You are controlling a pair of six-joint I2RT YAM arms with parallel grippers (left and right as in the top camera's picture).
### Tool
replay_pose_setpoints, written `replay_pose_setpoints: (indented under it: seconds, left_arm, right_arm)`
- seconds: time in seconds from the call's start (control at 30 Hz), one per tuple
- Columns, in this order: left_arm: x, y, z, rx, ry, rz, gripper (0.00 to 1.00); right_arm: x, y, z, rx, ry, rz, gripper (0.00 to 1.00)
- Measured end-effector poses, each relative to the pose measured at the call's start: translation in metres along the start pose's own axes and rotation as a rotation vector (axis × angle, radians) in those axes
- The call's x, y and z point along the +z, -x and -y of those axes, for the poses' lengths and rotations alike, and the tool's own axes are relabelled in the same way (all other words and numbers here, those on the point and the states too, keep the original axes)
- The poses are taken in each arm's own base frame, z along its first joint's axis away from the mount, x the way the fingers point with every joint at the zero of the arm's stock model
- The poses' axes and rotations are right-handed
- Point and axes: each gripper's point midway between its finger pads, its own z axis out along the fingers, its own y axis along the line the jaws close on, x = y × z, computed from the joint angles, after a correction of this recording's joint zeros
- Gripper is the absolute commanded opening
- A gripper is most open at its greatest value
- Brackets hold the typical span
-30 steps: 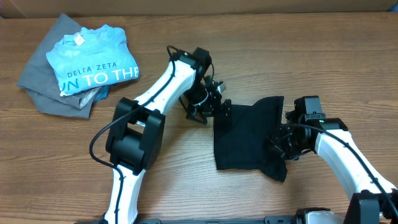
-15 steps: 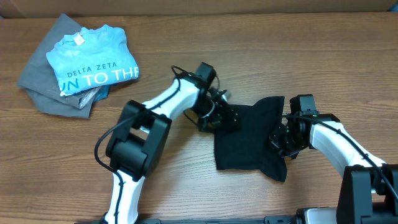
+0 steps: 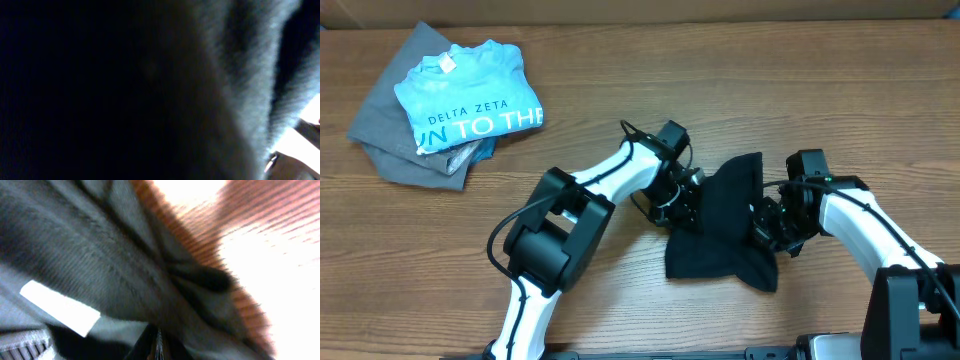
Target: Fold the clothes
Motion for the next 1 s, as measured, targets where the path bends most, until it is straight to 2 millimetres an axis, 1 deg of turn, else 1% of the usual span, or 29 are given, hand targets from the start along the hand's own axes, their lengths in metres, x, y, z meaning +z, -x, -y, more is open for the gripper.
replay_pose_setpoints:
  seconds: [0.07, 0.17, 0.27, 0.3, 0.37, 0.4, 0.43, 0.5, 0.53, 0.57, 0.6, 0.63, 0.7, 0.77, 0.8, 0.83, 0.87, 0.9, 1.0]
  left_arm:
    - [-0.016, 0.004, -0.01, -0.041, 0.018, 0.008, 0.04]
    - [-0.059, 0.024, -0.025, -0.081, 0.036, 0.075, 0.04]
    - [-0.127, 0.053, -0.037, -0.089, 0.037, 0.215, 0.04]
    - [-0.155, 0.062, -0.041, -0.084, 0.036, 0.28, 0.04]
    - [-0.213, 0.077, -0.047, -0.073, 0.032, 0.415, 0.04]
    - [-0.242, 0.081, -0.052, -0.07, 0.032, 0.48, 0.04]
    - [-0.275, 0.085, -0.057, -0.064, 0.033, 0.558, 0.04]
    - [-0.333, 0.087, -0.072, -0.06, 0.038, 0.701, 0.04]
    - [-0.36, 0.087, -0.082, -0.062, 0.042, 0.769, 0.04]
    - [-0.382, 0.086, -0.091, -0.065, 0.046, 0.829, 0.04]
    - [-0.407, 0.083, -0.107, -0.082, 0.053, 0.891, 0.04]
    - [-0.423, 0.079, -0.12, -0.103, 0.062, 0.931, 0.04]
    - [-0.449, 0.067, -0.155, -0.171, 0.09, 0.99, 0.04]
    - [-0.467, 0.05, -0.194, -0.261, 0.126, 1.022, 0.04]
    - [-0.471, 0.042, -0.21, -0.302, 0.14, 1.028, 0.08]
    - [-0.474, 0.033, -0.226, -0.346, 0.152, 1.027, 0.38]
    - [-0.476, 0.026, -0.239, -0.384, 0.159, 1.025, 0.52]
    - [-0.477, 0.019, -0.252, -0.419, 0.164, 1.021, 0.58]
    - [-0.476, 0.003, -0.278, -0.503, 0.163, 1.003, 0.82]
  right_arm:
    - [-0.016, 0.001, -0.009, -0.034, 0.011, 0.007, 0.1]
    - [-0.059, 0.011, -0.039, -0.116, 0.082, 0.099, 0.18]
    - [-0.106, 0.019, -0.068, -0.197, 0.168, 0.224, 0.2]
    - [-0.122, 0.02, -0.077, -0.221, 0.198, 0.266, 0.2]
    - [-0.143, 0.02, -0.088, -0.252, 0.236, 0.32, 0.2]
    - [-0.15, 0.02, -0.092, -0.265, 0.251, 0.339, 0.2]
    - [-0.152, 0.019, -0.093, -0.268, 0.254, 0.343, 0.2]
    - [-0.151, 0.018, -0.092, -0.267, 0.251, 0.333, 0.2]
    - [-0.15, 0.017, -0.091, -0.264, 0.247, 0.327, 0.2]
    - [-0.149, 0.017, -0.09, -0.263, 0.244, 0.323, 0.2]
    - [-0.149, 0.017, -0.09, -0.262, 0.242, 0.32, 0.2]
    - [-0.148, 0.016, -0.089, -0.26, 0.241, 0.318, 0.2]
    - [-0.148, 0.016, -0.089, -0.259, 0.239, 0.314, 0.2]
    - [-0.148, 0.015, -0.088, -0.26, 0.237, 0.312, 0.2]
    - [-0.147, 0.015, -0.088, -0.259, 0.235, 0.309, 0.2]
    - [-0.147, 0.015, -0.088, -0.259, 0.235, 0.309, 0.2]
    - [-0.147, 0.015, -0.088, -0.259, 0.235, 0.309, 0.2]
    - [-0.147, 0.014, -0.087, -0.258, 0.234, 0.307, 0.2]
    - [-0.147, 0.014, -0.087, -0.257, 0.232, 0.305, 0.2]
